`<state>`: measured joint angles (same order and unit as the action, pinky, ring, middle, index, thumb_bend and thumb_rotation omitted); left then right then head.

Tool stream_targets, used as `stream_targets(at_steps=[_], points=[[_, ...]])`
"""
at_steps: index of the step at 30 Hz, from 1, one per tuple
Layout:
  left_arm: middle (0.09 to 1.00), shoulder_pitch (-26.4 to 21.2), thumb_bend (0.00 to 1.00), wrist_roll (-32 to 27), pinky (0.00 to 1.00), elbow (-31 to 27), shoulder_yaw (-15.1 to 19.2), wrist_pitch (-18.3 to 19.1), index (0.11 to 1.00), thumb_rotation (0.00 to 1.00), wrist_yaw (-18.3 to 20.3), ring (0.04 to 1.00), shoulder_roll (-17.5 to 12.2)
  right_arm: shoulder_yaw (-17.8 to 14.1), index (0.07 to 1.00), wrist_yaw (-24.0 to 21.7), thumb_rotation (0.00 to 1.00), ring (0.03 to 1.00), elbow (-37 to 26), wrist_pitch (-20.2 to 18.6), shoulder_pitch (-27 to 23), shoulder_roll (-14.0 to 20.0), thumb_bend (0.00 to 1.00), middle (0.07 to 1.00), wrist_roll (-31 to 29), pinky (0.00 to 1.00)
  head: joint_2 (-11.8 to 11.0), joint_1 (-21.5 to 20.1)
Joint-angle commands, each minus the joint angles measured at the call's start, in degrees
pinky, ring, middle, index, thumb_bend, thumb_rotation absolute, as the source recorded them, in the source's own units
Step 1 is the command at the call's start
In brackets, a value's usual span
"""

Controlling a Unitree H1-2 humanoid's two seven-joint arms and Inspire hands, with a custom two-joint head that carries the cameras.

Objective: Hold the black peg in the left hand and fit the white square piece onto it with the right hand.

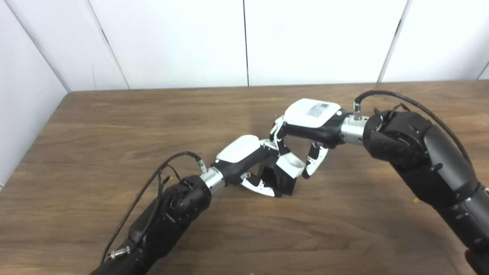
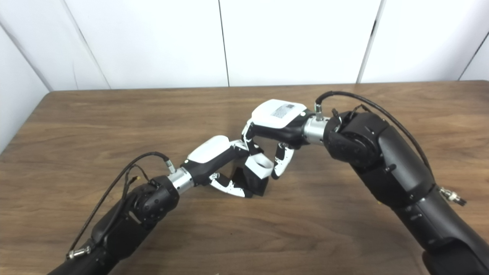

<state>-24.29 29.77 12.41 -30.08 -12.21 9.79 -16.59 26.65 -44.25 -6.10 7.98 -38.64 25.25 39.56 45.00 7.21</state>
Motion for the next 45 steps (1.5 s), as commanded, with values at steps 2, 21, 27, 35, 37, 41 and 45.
stream_targets(at_steps=[2,21,27,35,37,41,45], points=[[0.83,2.2,0.52,3.5,0.8,1.8,-2.7,1.8,0.491,0.08,4.1,0.887,-0.4,-1.1,0.481,1.7,0.14,0.876,-0.4,0.2,-2.3,-0.4,0.52,0.799,-0.2,0.85,0.2,0.2],[0.833,1.8,0.52,3.5,0.8,2.4,-3.1,2.4,0.492,0.08,4.5,0.892,0.5,-0.1,0.48,2.1,0.14,0.871,0.0,0.8,-2.7,-1.6,0.52,0.791,-0.5,0.85,0.0,0.3],[0.832,1.4,0.52,3.8,0.79,3.7,-3.3,1.0,0.492,0.08,3.7,0.887,0.5,-0.1,0.48,1.7,0.14,0.862,-0.9,1.2,-2.8,-1.4,0.52,0.784,-0.8,0.85,-0.2,0.2],[0.838,1.1,0.52,3.7,0.81,3.6,-3.4,1.8,0.492,0.08,4.3,0.893,0.3,0.3,0.481,1.0,0.14,0.864,-2.0,1.2,-2.9,-1.5,0.52,0.786,-1.4,0.84,-0.2,0.2],[0.837,1.2,0.52,3.7,0.8,3.9,-3.4,1.5,0.492,0.08,4.0,0.891,0.4,0.4,0.481,0.9,0.14,0.865,-2.3,1.2,-2.8,-1.5,0.52,0.786,-1.5,0.84,-0.2,0.2],[0.833,1.1,0.52,3.9,0.8,4.1,-3.4,1.4,0.492,0.08,3.7,0.889,0.5,0.6,0.481,0.4,0.14,0.867,-2.9,1.0,-2.7,-1.6,0.52,0.786,-1.5,0.85,-0.2,0.1],[0.831,1.0,0.52,3.8,0.8,4.5,-3.4,1.2,0.492,0.08,3.6,0.888,0.6,0.9,0.481,-0.3,0.14,0.873,-3.3,1.0,-2.8,-1.7,0.52,0.79,-1.7,0.86,-0.2,0.0]])
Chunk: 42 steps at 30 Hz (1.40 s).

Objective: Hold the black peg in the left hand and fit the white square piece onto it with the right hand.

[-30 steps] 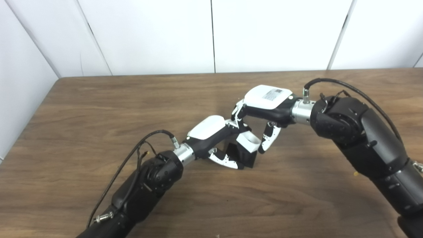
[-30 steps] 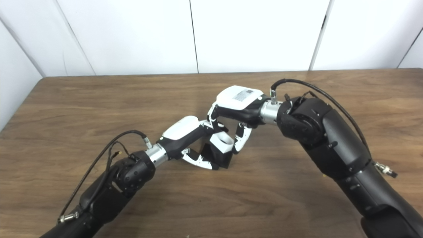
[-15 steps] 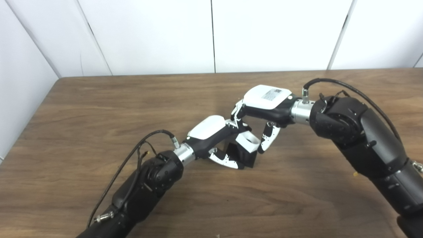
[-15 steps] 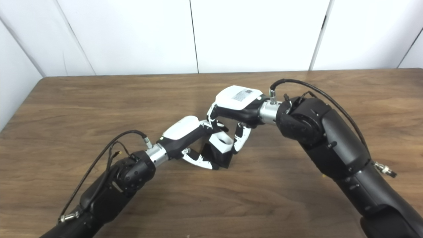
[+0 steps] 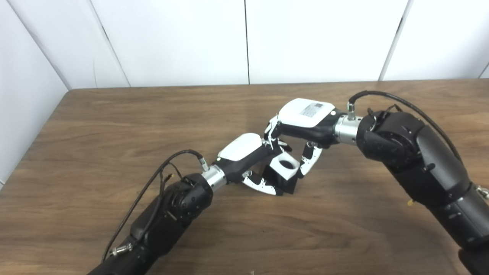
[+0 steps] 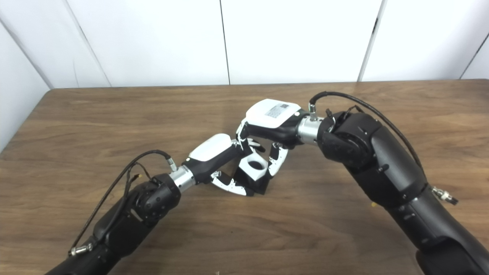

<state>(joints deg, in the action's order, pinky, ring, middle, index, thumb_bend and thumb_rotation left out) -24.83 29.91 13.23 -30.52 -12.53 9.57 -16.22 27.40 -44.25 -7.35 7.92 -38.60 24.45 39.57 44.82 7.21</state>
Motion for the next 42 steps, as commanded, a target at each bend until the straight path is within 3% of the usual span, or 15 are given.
stream_targets(at_steps=[1,13,15,17,19,36,42], points=[[0.831,1.5,0.52,3.7,0.8,3.7,-2.9,1.6,0.492,0.08,3.8,0.888,0.3,0.2,0.48,-0.3,0.14,0.873,-2.1,1.1,-2.8,-0.9,0.52,0.789,-1.8,0.86,0.0,0.1],[0.836,1.5,0.52,4.0,0.8,3.2,-3.0,2.2,0.493,0.08,4.0,0.895,0.3,1.0,0.491,-3.3,0.15,0.873,-2.9,-1.0,-2.8,-0.5,0.52,0.797,-1.1,0.86,0.0,0.2],[0.83,1.6,0.52,3.9,0.8,3.4,-2.9,1.8,0.493,0.08,3.8,0.895,0.3,1.4,0.663,-5.1,0.33,0.889,-3.2,-2.3,-3.2,-0.2,0.82,0.823,-0.2,0.89,0.0,0.1],[0.83,1.6,0.52,3.7,0.8,3.5,-2.8,1.6,0.492,0.08,3.7,0.896,0.2,1.5,0.742,-6.0,0.4,0.895,-3.4,-3.0,-3.4,-0.1,0.93,0.836,0.3,0.89,0.1,-0.1],[0.83,1.7,0.52,3.7,0.8,3.4,-2.8,1.6,0.492,0.08,3.6,0.896,0.2,1.4,0.764,-6.3,0.42,0.893,-3.5,-3.3,-3.4,0.0,0.97,0.841,0.4,0.88,0.1,0.0],[0.839,1.7,0.52,3.2,0.8,2.7,-2.5,2.5,0.492,0.08,4.7,0.894,-0.4,1.5,0.818,-7.7,0.41,0.911,-3.2,-4.4,-3.3,0.5,0.97,0.868,1.2,0.91,0.1,-0.1],[0.836,1.7,0.52,3.4,0.79,3.0,-2.6,1.8,0.492,0.08,4.3,0.888,-0.6,-0.6,0.821,-6.6,0.4,0.91,-3.6,-5.3,-3.9,0.8,0.95,0.871,-0.9,0.91,-0.2,-0.4]])
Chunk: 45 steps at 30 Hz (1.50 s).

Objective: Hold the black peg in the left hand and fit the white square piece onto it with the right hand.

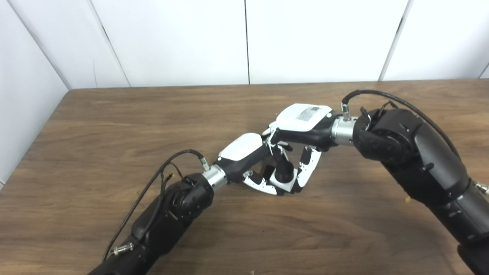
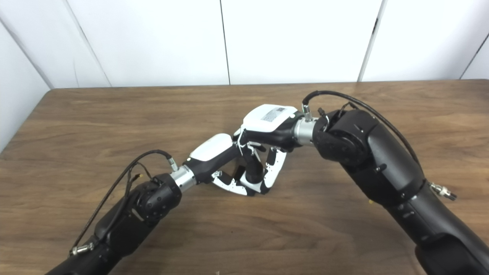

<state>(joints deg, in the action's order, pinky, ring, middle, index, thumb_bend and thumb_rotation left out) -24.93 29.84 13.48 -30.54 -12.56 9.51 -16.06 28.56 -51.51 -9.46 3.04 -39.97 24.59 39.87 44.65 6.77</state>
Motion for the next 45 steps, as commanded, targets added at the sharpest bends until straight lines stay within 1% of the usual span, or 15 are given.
stream_targets(at_steps=[1,7,11,16,19,23,26,29,31,34,35,36,38,41,45], points=[[0.836,1.8,0.52,3.4,0.79,2.8,-2.5,1.8,0.492,0.08,4.4,0.889,-0.8,-2.2,0.814,1.2,0.39,0.903,-1.5,-0.4,-2.6,0.6,0.92,0.865,-1.3,0.88,-0.1,-0.1],[0.833,1.6,0.52,3.2,0.8,3.8,-2.5,1.0,0.492,0.08,4.1,0.89,-1.0,-5.6,0.783,3.2,0.29,0.863,-1.0,0.5,-3.6,1.0,0.81,0.846,-3.3,0.76,-0.6,-1.1],[0.835,1.7,0.52,3.2,0.8,3.6,-2.5,1.0,0.492,0.08,4.3,0.889,-1.1,-7.0,0.773,3.5,0.27,0.845,-1.1,0.7,-4.1,1.7,0.81,0.837,-4.4,0.73,-0.9,-1.0],[0.834,2.0,0.52,3.2,0.79,3.6,-2.5,0.8,0.492,0.08,4.1,0.887,-1.3,-10.0,0.751,4.2,0.22,0.827,-1.9,-0.6,-4.2,2.4,0.82,0.821,-7.1,0.7,-0.9,-0.8],[0.831,2.2,0.52,3.3,0.79,3.6,-2.5,0.0,0.492,0.08,3.8,0.884,-1.5,-11.8,0.754,4.3,0.23,0.824,-2.1,-1.6,-4.5,3.0,0.82,0.822,-8.3,0.69,-0.8,-1.1],[0.831,2.3,0.52,3.3,0.79,3.4,-2.4,-0.1,0.492,0.08,3.8,0.884,-1.8,-14.6,0.754,5.1,0.24,0.826,-2.9,-3.4,-4.1,4.1,0.82,0.823,-9.9,0.71,-0.8,-1.8],[0.834,2.3,0.52,3.2,0.79,3.1,-2.3,0.4,0.492,0.08,4.2,0.888,-1.9,-18.1,0.75,7.3,0.23,0.815,-3.4,-6.0,-2.3,4.0,0.83,0.82,-11.8,0.68,-1.1,-2.7],[0.836,2.3,0.52,3.0,0.79,3.1,-2.2,0.4,0.492,0.08,4.2,0.888,-1.9,-23.0,0.736,13.2,0.21,0.794,-4.1,-9.1,2.1,1.4,0.8,0.805,-14.0,0.68,-1.3,-3.2],[0.836,2.3,0.52,3.0,0.79,3.3,-2.2,0.2,0.492,0.08,4.1,0.887,-1.9,-25.0,0.739,16.6,0.21,0.799,-4.6,-10.2,4.6,-0.3,0.78,0.801,-14.5,0.71,-1.4,-3.7],[0.831,2.3,0.52,2.9,0.79,4.3,-2.0,-1.0,0.492,0.08,3.1,0.882,-1.9,-29.2,0.753,24.8,0.14,0.78,-5.9,-13.2,11.6,-5.6,0.74,0.783,-15.5,0.68,-1.6,-4.4],[0.829,2.3,0.52,2.9,0.78,4.6,-1.9,-1.4,0.492,0.08,2.8,0.878,-1.9,-30.0,0.747,26.6,0.12,0.771,-6.0,-13.6,13.0,-6.9,0.73,0.788,-15.8,0.67,-1.6,-4.4],[0.827,2.3,0.52,2.9,0.78,4.9,-1.9,-1.8,0.492,0.08,2.6,0.877,-1.9,-30.6,0.768,28.7,0.12,0.781,-5.8,-13.2,14.5,-8.0,0.67,0.815,-16.1,0.67,-1.6,-4.4],[0.826,2.2,0.52,2.9,0.78,5.2,-1.7,-2.1,0.492,0.08,2.4,0.874,-2.0,-31.6,0.75,32.6,0.1,0.76,-5.3,-12.5,17.2,-10.3,0.69,0.802,-16.3,0.64,-1.8,-4.7],[0.829,2.3,0.52,3.0,0.78,5.6,-1.6,-2.6,0.492,0.08,2.2,0.876,-2.1,-33.4,0.763,38.8,0.14,0.757,-4.8,-12.9,21.7,-15.2,0.69,0.802,-17.5,0.63,-2.1,-4.8],[0.831,2.2,0.52,3.0,0.79,6.0,-1.4,-3.2,0.493,0.08,2.1,0.875,-2.2,-32.9,0.786,41.8,0.17,0.769,-5.5,-13.9,25.5,-18.5,0.69,0.808,-18.6,0.66,-2.3,-4.9]])
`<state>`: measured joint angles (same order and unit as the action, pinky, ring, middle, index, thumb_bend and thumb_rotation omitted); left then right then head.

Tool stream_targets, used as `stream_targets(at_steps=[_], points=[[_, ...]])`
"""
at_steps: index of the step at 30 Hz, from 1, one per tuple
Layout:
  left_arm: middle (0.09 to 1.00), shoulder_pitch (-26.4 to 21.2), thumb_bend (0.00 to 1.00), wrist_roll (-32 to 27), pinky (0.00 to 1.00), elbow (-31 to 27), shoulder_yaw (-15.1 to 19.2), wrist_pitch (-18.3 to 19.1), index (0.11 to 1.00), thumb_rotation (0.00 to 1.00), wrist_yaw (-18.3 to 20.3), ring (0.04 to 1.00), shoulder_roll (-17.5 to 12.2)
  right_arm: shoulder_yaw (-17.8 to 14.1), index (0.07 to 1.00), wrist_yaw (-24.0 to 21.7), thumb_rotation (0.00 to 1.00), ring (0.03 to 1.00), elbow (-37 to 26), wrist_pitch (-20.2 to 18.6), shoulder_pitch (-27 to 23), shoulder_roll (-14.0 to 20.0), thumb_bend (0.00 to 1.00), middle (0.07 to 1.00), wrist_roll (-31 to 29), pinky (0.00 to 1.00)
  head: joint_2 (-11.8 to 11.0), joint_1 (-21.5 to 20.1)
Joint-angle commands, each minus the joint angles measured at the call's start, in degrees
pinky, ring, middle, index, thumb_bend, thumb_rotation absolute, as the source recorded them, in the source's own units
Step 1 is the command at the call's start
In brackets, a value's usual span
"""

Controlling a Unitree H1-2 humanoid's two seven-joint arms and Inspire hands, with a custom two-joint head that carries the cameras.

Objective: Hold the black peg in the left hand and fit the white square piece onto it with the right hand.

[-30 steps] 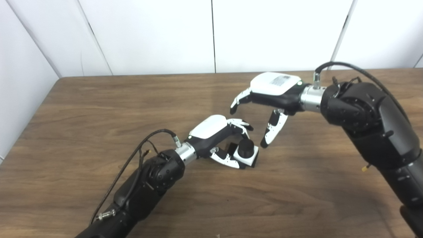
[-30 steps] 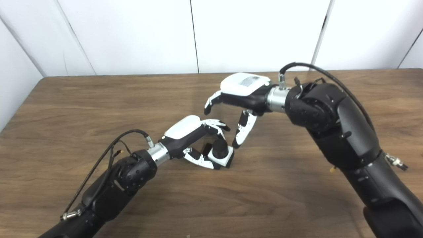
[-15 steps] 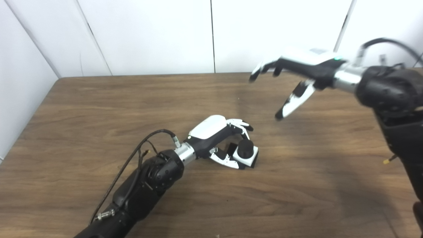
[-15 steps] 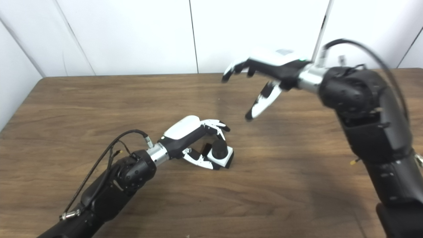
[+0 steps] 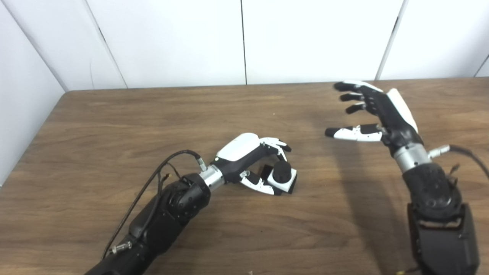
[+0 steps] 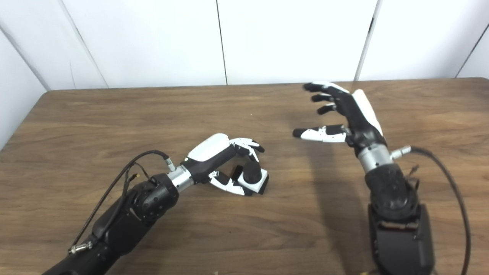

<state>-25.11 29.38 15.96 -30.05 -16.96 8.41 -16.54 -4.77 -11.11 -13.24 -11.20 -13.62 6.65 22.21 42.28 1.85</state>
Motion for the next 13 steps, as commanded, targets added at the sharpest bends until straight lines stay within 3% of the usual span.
stream_targets(at_steps=[1,4,8,13], points=[[0.83,2.4,0.52,3.5,0.79,3.5,-1.8,1.1,0.493,0.08,3.1,0.874,-1.7,0.7,0.787,1.9,0.16,0.768,-1.8,0.4,-0.3,-0.9,0.69,0.808,-1.3,0.66,0.1,0.0],[0.831,2.5,0.52,3.3,0.78,3.0,-1.6,1.3,0.496,0.08,3.3,0.869,-1.8,1.4,0.788,3.6,0.12,0.755,-2.0,1.0,1.2,-2.4,0.69,0.803,-2.6,0.67,0.0,-0.1],[0.845,3.4,0.82,3.3,0.75,1.3,-0.5,0.9,0.778,0.28,1.6,0.843,-1.8,2.8,0.787,4.9,0.11,0.757,-1.0,2.0,1.9,-2.6,0.7,0.801,-2.4,0.66,-0.3,-0.1],[0.847,6.0,0.96,0.9,0.69,-1.0,3.2,0.6,0.92,0.4,-1.6,0.802,-0.9,4.4,0.782,5.7,0.09,0.763,-0.5,2.3,1.9,-1.5,0.72,0.801,-2.2,0.64,-0.2,0.0]])
